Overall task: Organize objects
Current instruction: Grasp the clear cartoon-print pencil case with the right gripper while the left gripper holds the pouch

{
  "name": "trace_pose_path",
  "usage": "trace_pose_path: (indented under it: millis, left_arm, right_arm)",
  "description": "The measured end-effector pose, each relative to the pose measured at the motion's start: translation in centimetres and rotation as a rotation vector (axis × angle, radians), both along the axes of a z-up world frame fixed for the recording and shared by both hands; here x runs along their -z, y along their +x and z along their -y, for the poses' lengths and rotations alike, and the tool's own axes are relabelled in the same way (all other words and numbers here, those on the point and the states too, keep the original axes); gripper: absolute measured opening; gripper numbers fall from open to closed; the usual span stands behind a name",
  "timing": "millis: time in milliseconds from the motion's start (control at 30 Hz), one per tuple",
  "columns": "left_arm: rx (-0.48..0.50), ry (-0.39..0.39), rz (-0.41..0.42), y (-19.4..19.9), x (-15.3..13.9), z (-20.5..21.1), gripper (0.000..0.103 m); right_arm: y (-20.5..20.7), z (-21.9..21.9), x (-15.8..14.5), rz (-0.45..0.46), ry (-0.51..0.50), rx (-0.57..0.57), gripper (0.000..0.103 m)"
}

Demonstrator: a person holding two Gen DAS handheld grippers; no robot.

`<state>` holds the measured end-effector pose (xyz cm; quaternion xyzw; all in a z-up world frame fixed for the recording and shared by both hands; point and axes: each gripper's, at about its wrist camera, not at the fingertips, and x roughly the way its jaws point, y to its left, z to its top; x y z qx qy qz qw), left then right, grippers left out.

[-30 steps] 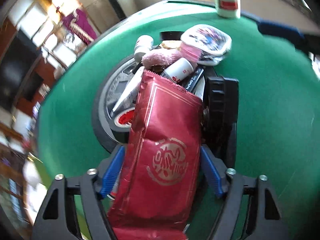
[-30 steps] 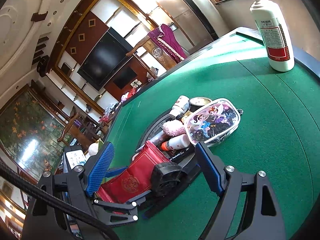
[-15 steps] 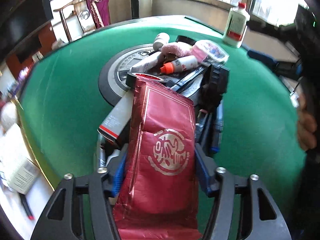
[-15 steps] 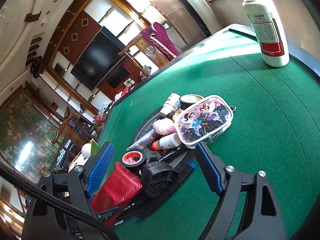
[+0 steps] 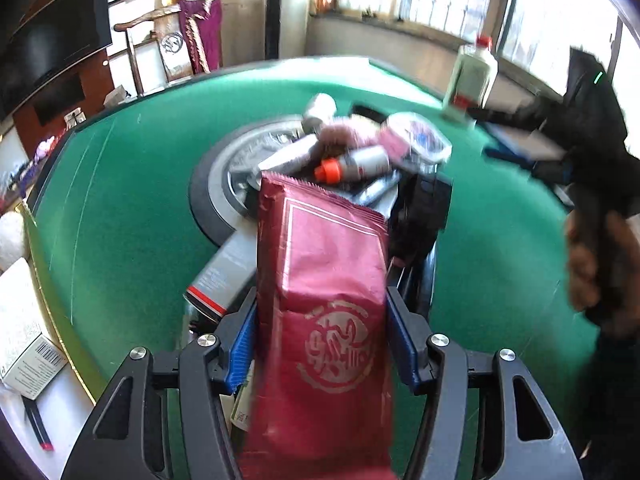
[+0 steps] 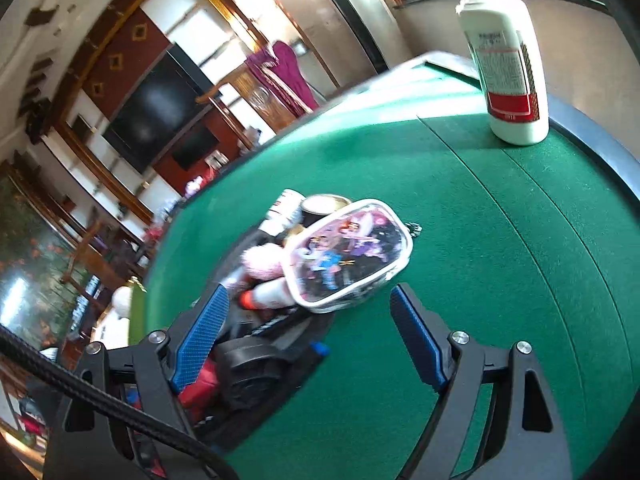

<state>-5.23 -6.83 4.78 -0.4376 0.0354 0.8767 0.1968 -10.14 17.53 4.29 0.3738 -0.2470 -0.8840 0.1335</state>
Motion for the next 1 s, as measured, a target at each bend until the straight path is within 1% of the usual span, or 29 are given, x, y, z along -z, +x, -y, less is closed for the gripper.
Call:
trace_pose_path:
  millis: [67,133,200,267,300,367,400,467,533,567,633,700,733,867,933,967,1000]
  left_arm:
    - [-0.009,0.035,-0.028,0.2,-0.9,0.7,0.051]
    - [-0.011,0.064,-0.037,0.4,-1.5,1.4,0.051]
    - [-0.013,0.077,-0.039,0.3,-1.7,1.7,0.051]
    - [-0.011,0.074,-0.024,0.2,-1.5,1.8,0.051]
    - [-0.013,0.071,-0.020,0.0,-1.4,1.8,0.051]
    - [-0.014,0.063,-0.013,0.0,-1.2,1.7,0.051]
    - [-0.012,0.064,-0.011,-0.1,-1.1,1.7,0.051]
    - [-0.014,0.065,-0.015,0.0,-1.0,1.7,0.051]
    - [-0.008,0.055,-0.013,0.1,-0.8,1.4,0.051]
    - [-0.007,0.041,-0.010,0.1,-0.6,1.1,0.051]
    - [-0.002,0.007,-0.010,0.2,-0.1,0.5,0.051]
    - [0.003,-0.019,-0.020,0.3,0.1,0.1,0.052]
    - [0.004,-0.023,-0.022,0.3,0.2,0.0,0.052]
    - [0.007,-0.018,-0.011,0.2,0.3,0.1,0.053]
    - [0.008,-0.022,-0.009,0.2,0.4,0.0,0.054]
    - [0.010,-0.026,-0.008,0.2,0.5,-0.1,0.056]
    - [0.015,-0.034,-0.007,0.2,0.6,-0.3,0.057]
  right_arm:
    - [-0.6,-0.7,0.9,0.041,-0.051,0.018,0.083]
    - [-1.1,-1.1,1.9,0.098,-0.115,0.026,0.083]
    - [-1.3,-1.1,2.7,0.147,-0.176,0.032,0.084]
    - [-1.5,-0.3,2.7,0.160,-0.195,0.017,0.084]
    - [-1.6,0.3,2.4,0.156,-0.183,0.015,0.084]
    - [-1.7,1.6,1.6,0.148,-0.121,0.040,0.084]
    - [-2.0,2.1,1.3,0.159,-0.087,0.071,0.084]
    - [-2.9,2.8,1.3,0.183,-0.070,0.110,0.084]
    - [-3.5,3.3,1.3,0.222,-0.006,0.171,0.084]
    - [-3.8,3.8,1.2,0.225,0.016,0.179,0.085]
    - [-4.6,4.9,1.2,0.242,0.115,0.177,0.085]
    - [-5.3,5.2,1.2,0.233,0.226,0.196,0.085]
    - [-5.5,5.0,1.4,0.241,0.284,0.208,0.085]
    - [-5.0,1.2,1.6,0.245,0.381,0.317,0.084]
    - [-4.1,-1.2,1.0,0.232,0.396,0.384,0.085]
    - [-3.6,-2.4,0.6,0.228,0.378,0.403,0.085]
    - [-3.1,-3.6,0.3,0.230,0.335,0.406,0.085]
